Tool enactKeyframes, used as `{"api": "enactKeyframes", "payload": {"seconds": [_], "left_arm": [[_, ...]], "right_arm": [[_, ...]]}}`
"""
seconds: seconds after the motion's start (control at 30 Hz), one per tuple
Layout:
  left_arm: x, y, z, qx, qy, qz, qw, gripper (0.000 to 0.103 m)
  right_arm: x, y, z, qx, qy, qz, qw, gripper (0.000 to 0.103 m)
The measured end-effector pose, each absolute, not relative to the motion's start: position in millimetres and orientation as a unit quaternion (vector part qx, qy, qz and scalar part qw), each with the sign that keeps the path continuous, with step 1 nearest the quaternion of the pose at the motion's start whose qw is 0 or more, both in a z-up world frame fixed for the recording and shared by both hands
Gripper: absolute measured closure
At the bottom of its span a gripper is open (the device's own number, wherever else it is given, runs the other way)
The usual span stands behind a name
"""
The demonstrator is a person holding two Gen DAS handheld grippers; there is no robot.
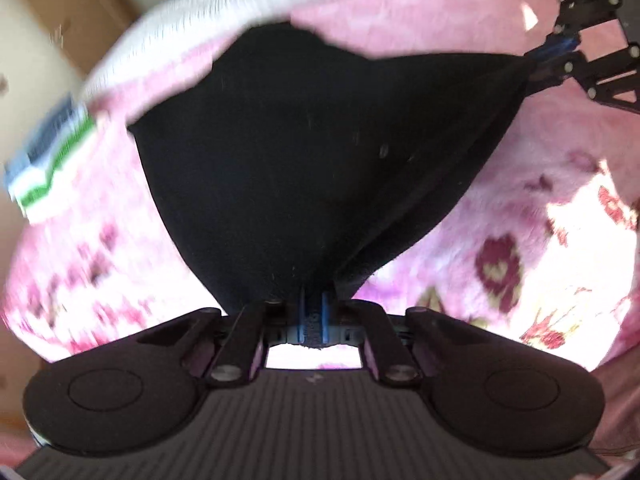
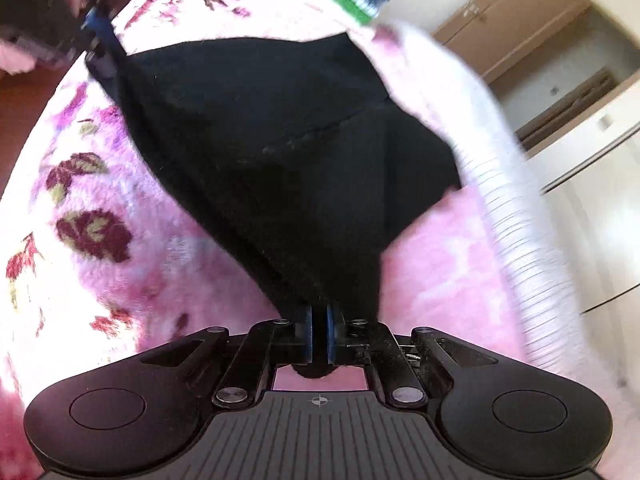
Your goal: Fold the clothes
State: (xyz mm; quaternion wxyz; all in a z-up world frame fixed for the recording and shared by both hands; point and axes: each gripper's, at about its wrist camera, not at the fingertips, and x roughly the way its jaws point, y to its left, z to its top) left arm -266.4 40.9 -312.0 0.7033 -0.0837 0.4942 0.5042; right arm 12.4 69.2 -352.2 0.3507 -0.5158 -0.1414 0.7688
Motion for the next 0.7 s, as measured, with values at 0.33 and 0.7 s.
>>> {"api": "enactKeyframes", "payload": {"seconds": [0.33,0.7], "left_arm": [[-246,38,-350,-0.092,0.563,0.430,0.699,0.089],[-262,46,-332,-0.136,0.499,0.484,0.706,0.097]], "right_arm": [[21,66,-394,-0.619,-0.060,0.721,0.307,0.087],[-27,78,-404,-0.536,-0.110,0.789,0.280,0.051]]}}
